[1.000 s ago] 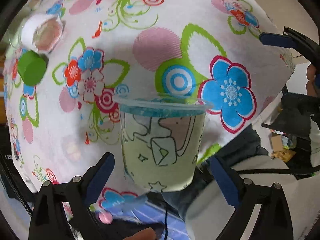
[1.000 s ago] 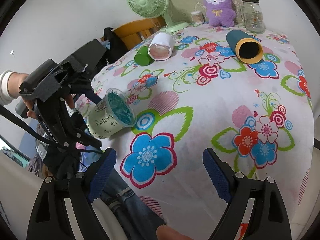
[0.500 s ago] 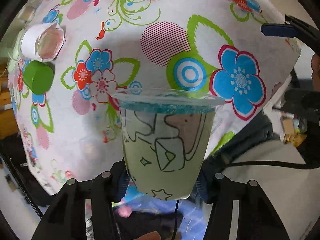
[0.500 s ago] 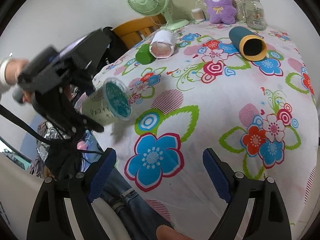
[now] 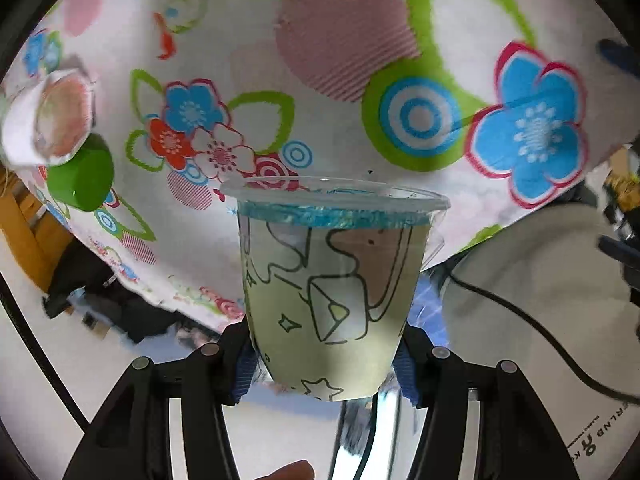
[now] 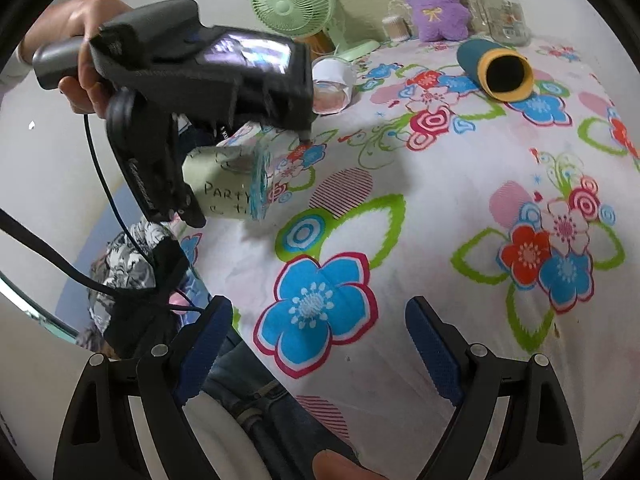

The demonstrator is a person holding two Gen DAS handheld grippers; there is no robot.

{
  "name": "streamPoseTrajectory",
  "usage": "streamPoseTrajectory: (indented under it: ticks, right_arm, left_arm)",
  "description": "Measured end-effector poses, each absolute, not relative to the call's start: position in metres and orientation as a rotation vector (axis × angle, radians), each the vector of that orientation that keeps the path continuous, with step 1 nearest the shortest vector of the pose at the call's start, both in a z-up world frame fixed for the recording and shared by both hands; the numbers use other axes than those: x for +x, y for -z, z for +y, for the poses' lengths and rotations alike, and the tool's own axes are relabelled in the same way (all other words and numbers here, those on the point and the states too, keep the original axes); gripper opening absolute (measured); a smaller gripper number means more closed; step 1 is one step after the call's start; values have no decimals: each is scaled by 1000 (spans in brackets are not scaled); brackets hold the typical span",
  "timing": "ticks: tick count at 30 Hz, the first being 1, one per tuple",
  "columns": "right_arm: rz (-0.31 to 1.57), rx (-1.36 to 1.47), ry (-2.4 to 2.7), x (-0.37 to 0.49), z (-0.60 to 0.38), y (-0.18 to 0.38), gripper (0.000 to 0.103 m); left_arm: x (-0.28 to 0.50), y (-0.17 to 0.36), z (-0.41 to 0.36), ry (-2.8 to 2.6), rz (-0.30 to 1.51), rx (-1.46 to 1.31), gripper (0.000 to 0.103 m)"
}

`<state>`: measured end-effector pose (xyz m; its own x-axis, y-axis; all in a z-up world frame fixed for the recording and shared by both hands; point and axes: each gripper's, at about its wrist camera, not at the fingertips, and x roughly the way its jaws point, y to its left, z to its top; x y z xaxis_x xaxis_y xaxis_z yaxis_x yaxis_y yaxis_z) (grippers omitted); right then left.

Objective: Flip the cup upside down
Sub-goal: 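Rotate the left gripper to turn the cup rim-down, then lower the inverted cup onto the tablecloth and open the left gripper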

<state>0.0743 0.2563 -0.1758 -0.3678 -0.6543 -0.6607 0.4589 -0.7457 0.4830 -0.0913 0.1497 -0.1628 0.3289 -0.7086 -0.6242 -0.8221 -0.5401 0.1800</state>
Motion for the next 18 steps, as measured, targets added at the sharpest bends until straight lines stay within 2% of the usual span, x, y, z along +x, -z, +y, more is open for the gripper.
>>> streamPoseTrajectory:
  ticks: [11, 18]
  right_arm:
    - [-351, 1118, 2130, 73, 261, 181, 90]
    - [-337, 1102, 2130, 69, 258, 180, 90]
  left_arm:
    - [-82, 192, 185, -908, 1516, -2426, 63]
    - [-84, 180, 204, -1002, 1493, -2345, 87]
